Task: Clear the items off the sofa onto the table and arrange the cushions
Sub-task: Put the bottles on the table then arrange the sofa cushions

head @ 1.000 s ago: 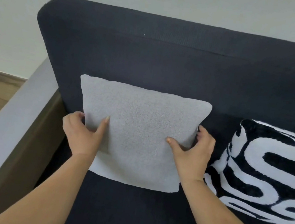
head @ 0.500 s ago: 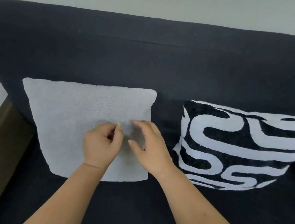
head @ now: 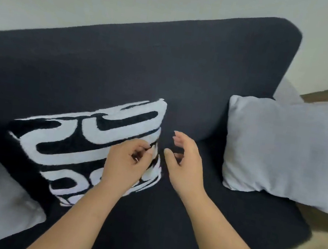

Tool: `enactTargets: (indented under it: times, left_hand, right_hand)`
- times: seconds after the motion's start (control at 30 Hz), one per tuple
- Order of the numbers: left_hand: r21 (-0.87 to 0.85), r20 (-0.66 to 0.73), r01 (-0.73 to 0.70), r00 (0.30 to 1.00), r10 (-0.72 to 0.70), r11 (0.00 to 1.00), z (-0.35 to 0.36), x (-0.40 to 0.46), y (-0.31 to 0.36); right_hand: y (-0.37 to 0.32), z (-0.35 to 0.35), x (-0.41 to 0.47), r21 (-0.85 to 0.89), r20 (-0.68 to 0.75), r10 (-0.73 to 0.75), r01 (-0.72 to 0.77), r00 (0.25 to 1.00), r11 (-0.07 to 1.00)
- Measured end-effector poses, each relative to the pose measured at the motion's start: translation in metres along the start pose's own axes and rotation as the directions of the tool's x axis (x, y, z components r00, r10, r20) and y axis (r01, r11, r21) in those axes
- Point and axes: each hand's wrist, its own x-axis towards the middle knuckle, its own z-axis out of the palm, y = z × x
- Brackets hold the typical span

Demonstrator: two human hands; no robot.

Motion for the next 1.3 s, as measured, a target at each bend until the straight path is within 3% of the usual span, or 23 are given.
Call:
enactTargets:
  times: [0.17, 0.33, 0.43, 0.53, 0.6, 0.63, 0.73, 0.8, 0.93, 1.17, 1.3]
  left_hand:
    - [-0.051, 0.217, 0.077, 0.974, -0.064, 0.996, 0.144, 0.027, 0.06]
    - [-0.029, 0.376, 0.104, 0.923, -0.085, 0.994, 0.263, 0.048, 0.097]
    - [-0.006, 0.38, 0.155, 0.914, -0.141, 0.988, 0.325, 0.067, 0.108]
    - [-0.086, 0.267, 0.337, 0.914, -0.304, 0.938, 0.367, 0.097, 0.108]
    - [-0.111, 0.138, 0.433, 0.898, -0.417, 0.895, 0.387, 0.118, 0.104]
    - [-0.159, 0.139, 0.477, 0.878, -0.459, 0.864, 0.391, 0.127, 0.101]
    - [-0.396, 0.343, 0.61, 0.792, -0.505, 0.686, 0.399, 0.138, 0.094]
    - [-0.469, 0.4, 0.634, 0.773, -0.492, 0.615, 0.395, 0.134, 0.095]
    - [-0.552, 0.219, 0.524, 0.842, -0.494, 0.649, 0.363, 0.113, 0.107]
    - [-0.505, -0.055, 0.402, 0.868, -0.494, 0.764, 0.289, 0.067, 0.092]
    - [-0.437, -0.012, 0.419, 0.882, -0.471, 0.796, 0.279, 0.077, 0.071]
  right_hand:
    - [0.073, -0.149, 0.048, -0.003, -0.217, 0.136, -0.139, 0.967, 0.99]
    - [0.128, -0.278, 0.086, -0.101, -0.407, 0.143, -0.201, 0.902, 0.974]
    - [0.156, -0.343, 0.097, -0.191, -0.527, 0.105, -0.239, 0.843, 0.952]
    - [0.18, -0.385, 0.102, -0.233, -0.619, 0.117, -0.323, 0.777, 0.917]
    - [0.198, -0.405, 0.106, -0.215, -0.593, 0.222, -0.417, 0.774, 0.883]
    - [0.205, -0.41, 0.109, -0.187, -0.542, 0.296, -0.456, 0.787, 0.87]
    - [0.226, -0.415, 0.121, -0.067, -0.358, 0.429, -0.481, 0.829, 0.874]
    - [0.232, -0.407, 0.127, -0.04, -0.318, 0.38, -0.413, 0.868, 0.91]
    - [0.229, -0.386, 0.136, 0.092, -0.367, 0.329, -0.318, 0.87, 0.944]
    - [0.217, -0.318, 0.169, 0.131, -0.162, 0.26, -0.24, 0.952, 0.962]
    - [0.228, -0.286, 0.2, 0.121, -0.049, 0.303, -0.295, 0.952, 0.948]
